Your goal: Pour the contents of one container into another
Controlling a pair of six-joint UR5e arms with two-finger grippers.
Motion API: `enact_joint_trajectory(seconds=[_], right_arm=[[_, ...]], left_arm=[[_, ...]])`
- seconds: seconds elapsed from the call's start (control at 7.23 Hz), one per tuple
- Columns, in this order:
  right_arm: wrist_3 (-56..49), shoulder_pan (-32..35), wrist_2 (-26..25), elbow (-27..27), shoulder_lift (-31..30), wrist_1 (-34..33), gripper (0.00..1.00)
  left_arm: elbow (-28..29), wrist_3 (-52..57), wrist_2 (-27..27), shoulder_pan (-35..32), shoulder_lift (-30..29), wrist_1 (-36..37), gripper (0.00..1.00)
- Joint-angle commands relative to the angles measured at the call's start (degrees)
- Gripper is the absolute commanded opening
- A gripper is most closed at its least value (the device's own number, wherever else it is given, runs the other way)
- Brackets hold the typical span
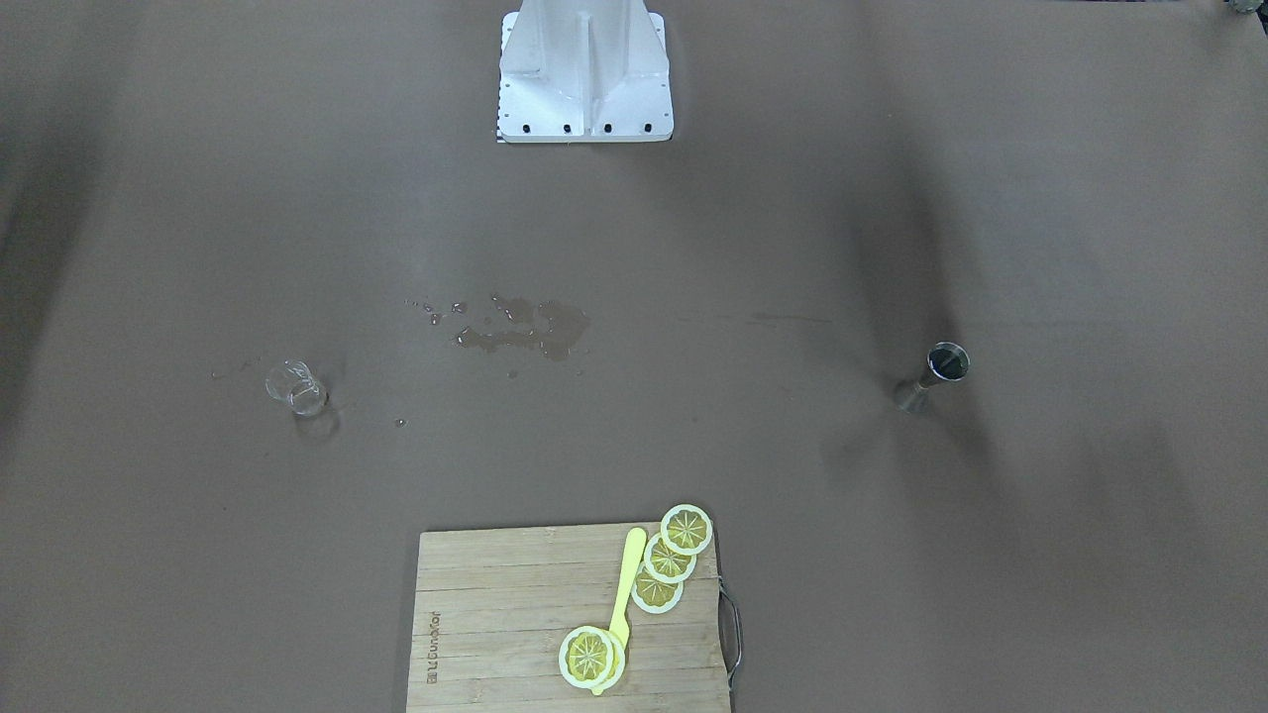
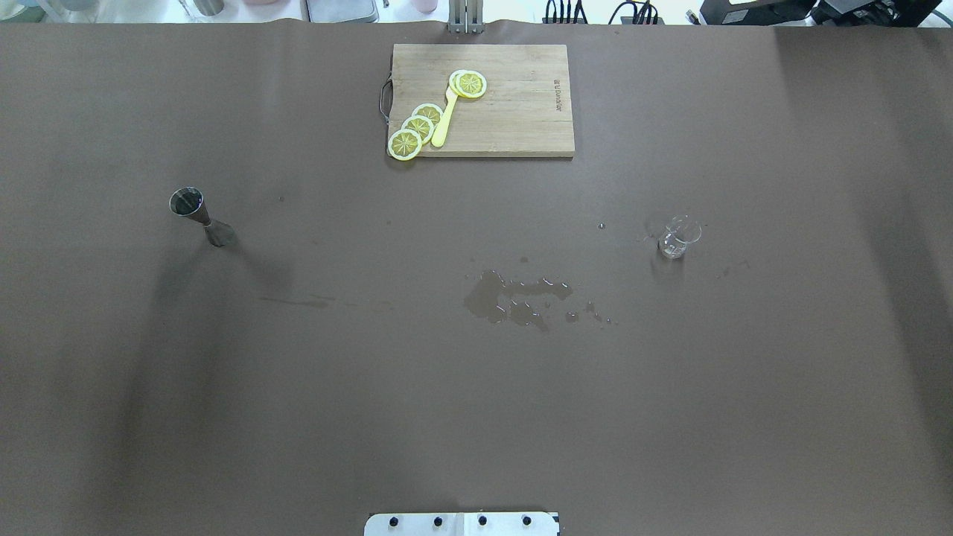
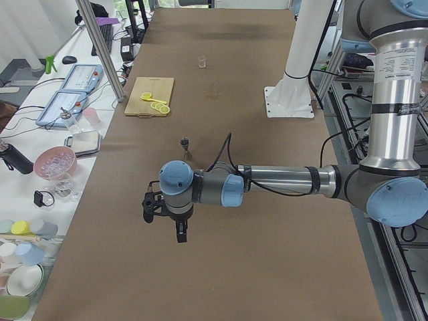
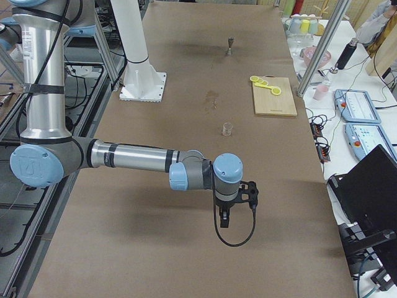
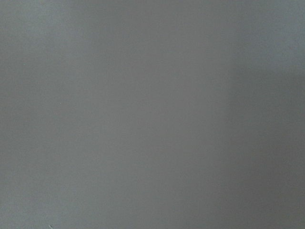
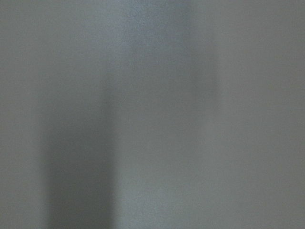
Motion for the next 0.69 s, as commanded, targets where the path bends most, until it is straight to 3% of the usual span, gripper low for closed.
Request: enact_joint_trajectory(seconds=[0.0,0.55], right_arm=[[0.0,-0.05,0.07,0.09,0.0,0.0,1.0],[-0.61,-0.05,-0.89,0.09,-0.35,0.0,1.0]], left_arm=[[-0.13,0.01,0.0,0.0,0.02,0.02,0.99],[-1.0,-0.08,0.0,0.0,0.02,0.19,0.99]])
